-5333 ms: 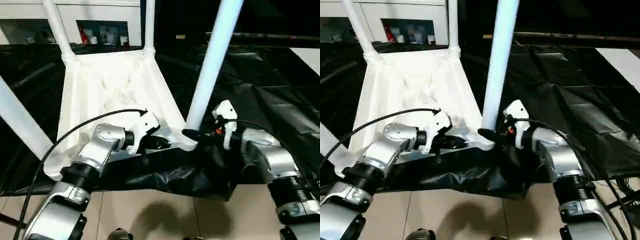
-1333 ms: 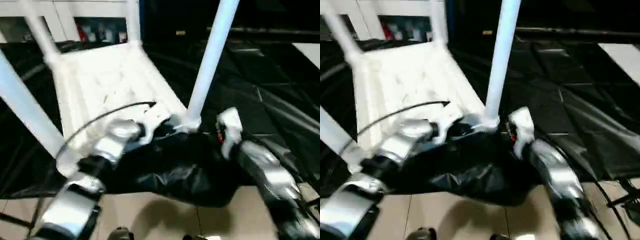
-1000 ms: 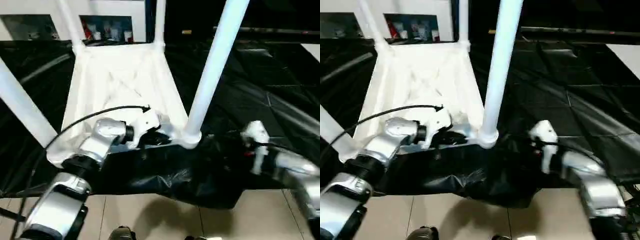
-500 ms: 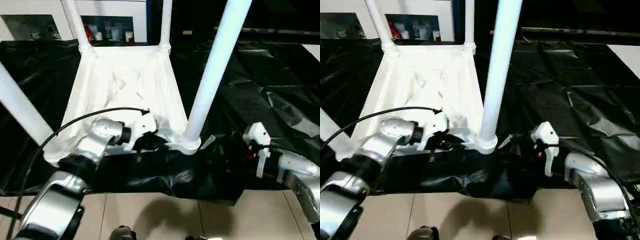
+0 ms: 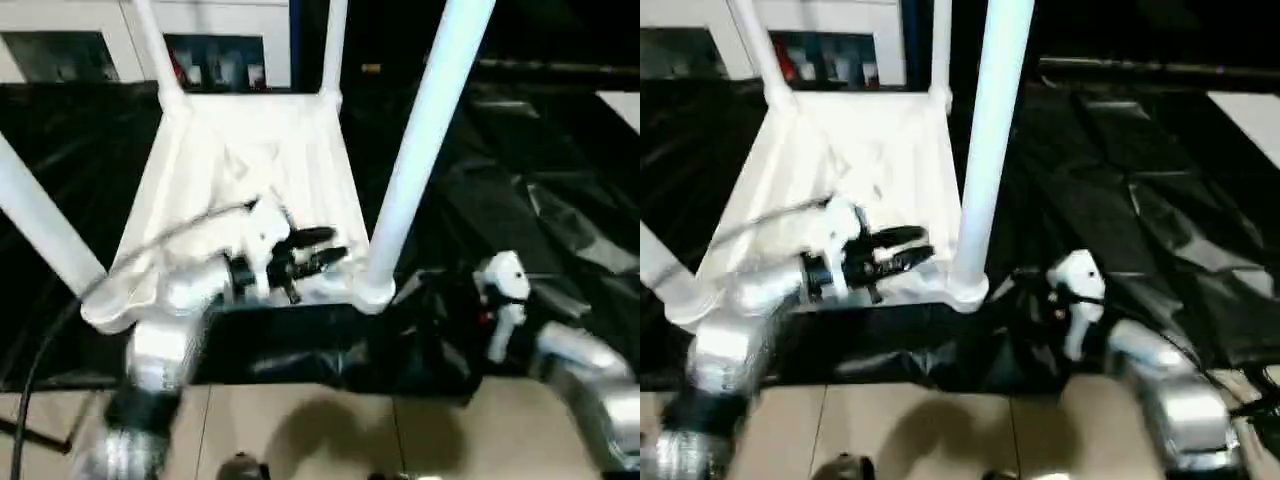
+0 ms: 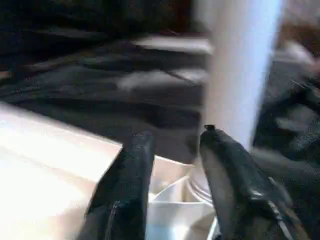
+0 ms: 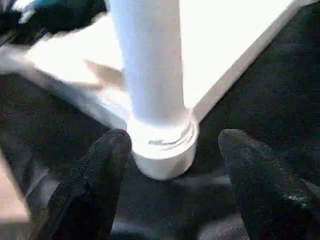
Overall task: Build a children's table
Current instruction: Rotate leg to tighten
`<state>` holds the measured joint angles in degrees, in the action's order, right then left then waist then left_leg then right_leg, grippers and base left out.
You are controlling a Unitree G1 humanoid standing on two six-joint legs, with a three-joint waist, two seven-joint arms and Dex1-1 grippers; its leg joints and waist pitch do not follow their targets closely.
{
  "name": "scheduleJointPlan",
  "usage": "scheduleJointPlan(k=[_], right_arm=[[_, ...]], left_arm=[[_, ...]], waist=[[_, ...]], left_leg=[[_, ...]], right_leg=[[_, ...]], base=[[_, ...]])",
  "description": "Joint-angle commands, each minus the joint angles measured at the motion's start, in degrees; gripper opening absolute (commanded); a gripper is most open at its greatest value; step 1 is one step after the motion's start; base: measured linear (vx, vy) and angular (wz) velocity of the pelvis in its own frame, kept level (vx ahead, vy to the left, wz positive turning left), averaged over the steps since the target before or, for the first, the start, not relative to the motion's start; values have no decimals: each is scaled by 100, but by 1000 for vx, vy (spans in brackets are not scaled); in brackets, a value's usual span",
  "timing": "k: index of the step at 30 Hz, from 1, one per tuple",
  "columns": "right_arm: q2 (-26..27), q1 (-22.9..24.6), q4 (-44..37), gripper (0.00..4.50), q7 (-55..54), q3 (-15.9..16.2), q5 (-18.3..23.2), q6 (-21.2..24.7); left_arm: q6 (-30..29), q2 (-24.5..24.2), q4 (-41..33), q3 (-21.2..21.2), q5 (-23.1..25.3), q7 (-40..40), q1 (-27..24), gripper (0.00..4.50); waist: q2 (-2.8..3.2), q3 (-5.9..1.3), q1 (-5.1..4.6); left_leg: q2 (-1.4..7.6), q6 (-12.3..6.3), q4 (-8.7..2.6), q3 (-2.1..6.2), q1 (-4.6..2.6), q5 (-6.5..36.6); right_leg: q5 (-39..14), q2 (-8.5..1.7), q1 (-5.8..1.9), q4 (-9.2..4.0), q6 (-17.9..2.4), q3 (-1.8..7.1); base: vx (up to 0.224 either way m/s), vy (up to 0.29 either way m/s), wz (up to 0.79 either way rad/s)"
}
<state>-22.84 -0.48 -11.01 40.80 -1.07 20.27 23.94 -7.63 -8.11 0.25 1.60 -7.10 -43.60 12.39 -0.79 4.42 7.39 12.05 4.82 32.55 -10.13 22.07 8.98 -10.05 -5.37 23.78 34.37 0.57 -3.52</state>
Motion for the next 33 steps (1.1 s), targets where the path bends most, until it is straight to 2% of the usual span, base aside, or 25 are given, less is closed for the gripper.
scheduleJointPlan(k=[1, 4, 5, 8, 9, 14, 15, 16, 17, 18, 19, 20, 21, 22, 23, 24, 25, 26, 27, 28, 29, 30, 31, 32, 33], right_arm=[[-8, 212, -356, 347, -109, -63, 122, 162], [30, 561, -792, 372, -15, 74, 374, 336], [30, 561, -792, 372, -15, 74, 374, 336], [184, 633, -896, 391, -87, 198, 470, 396], [244, 600, -865, 409, -111, 264, 454, 383], [521, 472, -487, 445, -558, 297, 60, 161], [570, 465, -408, 445, -677, 266, -23, 102], [643, 487, -341, 449, -870, 206, -89, 42], [658, 490, -326, 449, -927, 195, -116, 35], [726, 511, -249, 449, -1198, 144, -249, -16], [763, 533, -202, 449, -1342, 114, -327, -71], [828, 592, -136, 449, -1604, 78, -511, -213], [842, 618, -125, 449, -1667, 76, -568, -278], [862, 642, -124, 449, -1736, 67, -615, -329], [875, 656, -123, 449, -1780, 60, -642, -362], [899, 678, -114, 449, -1801, 52, -656, -399], [951, 702, -98, 449, -1799, 30, -604, -403], [978, 718, -94, 449, -1790, 20, -574, -428], [1005, 728, -93, 449, -1785, 17, -547, -454], [1015, 723, -98, 449, -1767, 34, -519, -440], [1014, 713, -97, 449, -1769, 53, -532, -447], [1010, 676, -80, 449, -1775, 108, -565, -430], [997, 644, -56, 449, -1767, 163, -610, -454], [963, 623, -52, 449, -1738, 258, -700, -532], [927, 598, -43, 449, -1707, 350, -791, -615]], left_arm=[[125, 106, -527, -252, 13, 479, -423, 224], [250, 227, -1381, -267, 95, 732, -1539, 247], [250, 227, -1381, -267, 95, 732, -1539, 247], [514, 368, -1992, -473, 434, 1228, -2521, 271], [597, 439, -2136, -615, 576, 1434, -2793, 279], [477, 556, -2460, -762, 753, 1935, -3179, 311], [482, 573, -2471, -772, 742, 1982, -3176, 311], [401, 655, -2440, -793, 680, 2132, -3088, 322], [386, 672, -2425, -800, 674, 2172, -3062, 322], [319, 745, -2340, -833, 647, 2357, -2933, 322], [286, 775, -2267, -850, 634, 2448, -2854, 322], [369, 805, -2141, -883, 751, 2644, -2718, 322], [446, 800, -2111, -888, 834, 2717, -2681, 322], [398, 787, -2109, -876, 933, 2783, -2645, 322], [349, 777, -2109, -865, 992, 2822, -2623, 322], [345, 786, -2146, -842, 853, 2750, -2609, 322], [235, 802, -2204, -833, 759, 2736, -2595, 322], [200, 814, -2233, -826, 721, 2739, -2593, 322], [194, 814, -2255, -813, 714, 2745, -2594, 322], [231, 809, -2267, -796, 753, 2772, -2607, 322], [284, 806, -2268, -783, 768, 2786, -2613, 322], [400, 775, -2279, -760, 938, 2888, -2633, 322], [439, 742, -2282, -739, 1076, 2970, -2640, 322], [430, 710, -2292, -712, 1132, 3005, -2650, 322], [414, 683, -2296, -684, 1174, 3033, -2652, 322]], waist=[[-45, -437, -16], [-38, -383, -33], [-37, -403, -37], [-66, -347, -90], [-58, -304, -107], [-121, -231, -137], [-96, -216, -127], [-79, -190, -166], [-63, -189, -186], [-5, -163, -204], [46, -134, -244], [125, -126, -285], [131, -123, -278], [149, -110, -232], [74, -71, -272], [122, -42, -230], [36, -15, -293], [-18, 32, -435], [118, 6, -492], [203, -66, -548], [217, 64, -259], [351, 93, 474], [-174, -119, 86], [-498, -2, 253], [-366, -140, 183]], left_leg=[[146, -286, -343, -12, -59, 1376], [131, -240, -391, 4, -61, 1788], [141, -215, -389, 18, -81, 1838], [142, -172, -431, 38, -27, 2058], [108, -101, -425, 31, -81, 2446], [61, 80, -409, 112, -203, 3014], [54, 106, -394, 118, -252, 3172], [41, 141, -401, 144, -311, 3413], [62, 175, -465, 191, -249, 3559], [77, 211, -502, 213, -244, 3703], [109, 242, -569, 248, -297, 4118], [169, 254, -676, 303, -269, 4500], [234, 242, -786, 313, -194, 4701], [302, 295, -969, 267, -78, 5032], [265, 273, -972, 232, -62, 5055], [199, 310, -935, 181, -118, 5036], [-65, 182, -380, 84, -516, 4322], [-177, -56, 66, 81, -605, 3439], [-167, -45, 295, -22, -844, 3207], [-45, -138, 120, -37, -795, 3378], [509, -157, -953, -55, 288, 4861], [531, -264, -1023, -700, 265, 5094], [592, 60, -190, -435, -364, 4015], [150, -14, 602, -221, -176, 2616], [-108, -458, 1003, 382, 317, 879]], right_leg=[[-1400, -232, -321, -426, -941, 210], [-1914, -195, -267, -514, -660, 207], [-1941, -197, -268, -508, -644, 206], [-2308, -211, -265, -559, -467, 195], [-3098, -202, -193, -661, -247, 178], [-3956, -190, -78, -844, 110, 109], [-4083, -186, -43, -889, 127, 88], [-4156, -172, -50, -948, 155, 9], [-4032, -154, -142, -932, 173, -36], [-3954, -144, -154, -925, 173, -49], [-3806, -87, -180, -966, 151, -129], [-3368, -57, -311, -883, 67, -212], [-3033, -33, -423, -711, -4, -193], [-2556, -53, -521, -380, -162, -74], [-2864, -34, -482, -404, -101, -74], [-3445, -51, -398, -545, -55, -99], [-4945, -251, 0, -1188, 219, -212], [-5714, -513, 2, -1569, 421, -517], [-5681, -421, 133, -1739, 477, -548], [-4785, -330, -203, -1472, 574, -847], [-2449, -179, -1119, 791, 147, -518], [-1789, -32, -772, 1206, -214, -436], [-4412, -387, -432, 584, 546, 481], [-6477, -804, -100, -513, 1324, 514], [-5962, -1255, -479, -641, 937, 1082]], base=[[0, 0, 0], [0, 0, 0], [0, 0, 0], [0, 0, 0], [0, 0, 0], [0, 0, 0], [-66, 10, 7], [-63, 26, 2], [-63, 26, 2], [0, 0, 0], [-57, 54, -4], [-57, 54, -4], [-65, 51, -3], [-90, 27, -4], [-90, 27, -4], [-84, -17, 0], [0, 0, 0], [0, 0, 0], [-21, 27, -30], [7, 95, -77], [7, 95, -77], [17, 82, -77], [34, -92, -72], [34, -92, -72], [45, -115, -61]])
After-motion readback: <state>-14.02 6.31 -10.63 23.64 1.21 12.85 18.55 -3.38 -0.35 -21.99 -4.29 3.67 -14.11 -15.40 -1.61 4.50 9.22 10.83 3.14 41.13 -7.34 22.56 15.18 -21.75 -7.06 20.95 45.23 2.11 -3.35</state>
